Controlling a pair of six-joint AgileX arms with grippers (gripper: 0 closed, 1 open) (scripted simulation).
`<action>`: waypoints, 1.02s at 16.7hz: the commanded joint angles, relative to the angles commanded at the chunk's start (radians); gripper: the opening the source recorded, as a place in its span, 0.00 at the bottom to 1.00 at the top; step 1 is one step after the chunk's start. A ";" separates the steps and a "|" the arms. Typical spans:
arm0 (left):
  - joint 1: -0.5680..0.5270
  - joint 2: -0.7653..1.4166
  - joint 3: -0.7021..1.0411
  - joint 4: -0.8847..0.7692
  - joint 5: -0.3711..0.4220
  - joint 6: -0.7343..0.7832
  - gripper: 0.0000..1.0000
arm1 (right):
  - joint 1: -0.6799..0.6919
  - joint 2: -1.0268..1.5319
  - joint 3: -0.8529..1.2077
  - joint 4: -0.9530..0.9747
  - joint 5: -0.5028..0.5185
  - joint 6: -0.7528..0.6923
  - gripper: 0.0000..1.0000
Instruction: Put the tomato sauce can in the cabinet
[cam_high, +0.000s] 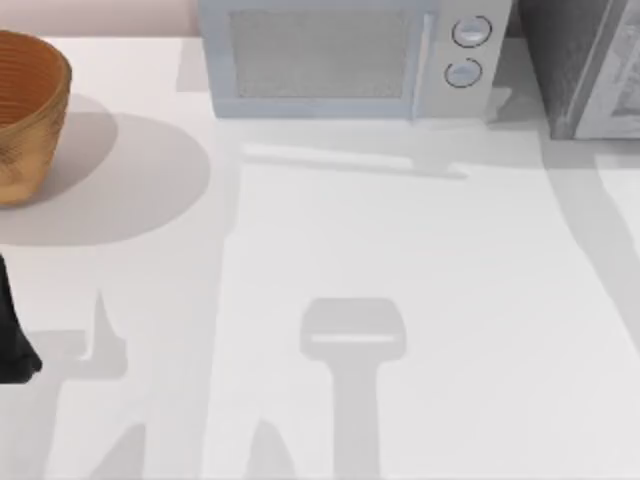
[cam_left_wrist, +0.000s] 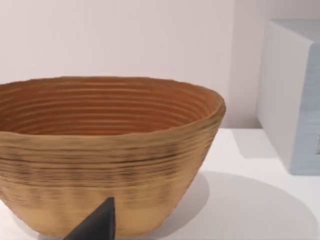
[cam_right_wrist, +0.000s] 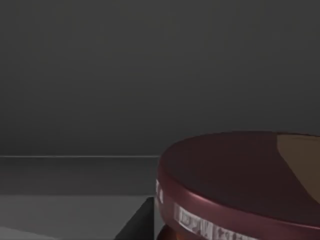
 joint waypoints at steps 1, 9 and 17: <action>0.000 0.000 0.000 0.000 0.000 0.000 1.00 | -0.002 0.018 0.019 0.003 -0.002 0.000 0.00; 0.000 0.000 0.000 0.000 0.000 0.000 1.00 | -0.032 0.205 0.170 0.026 -0.028 0.001 0.00; 0.000 0.000 0.000 0.000 0.000 0.000 1.00 | -0.062 0.384 0.320 0.053 -0.055 -0.001 0.00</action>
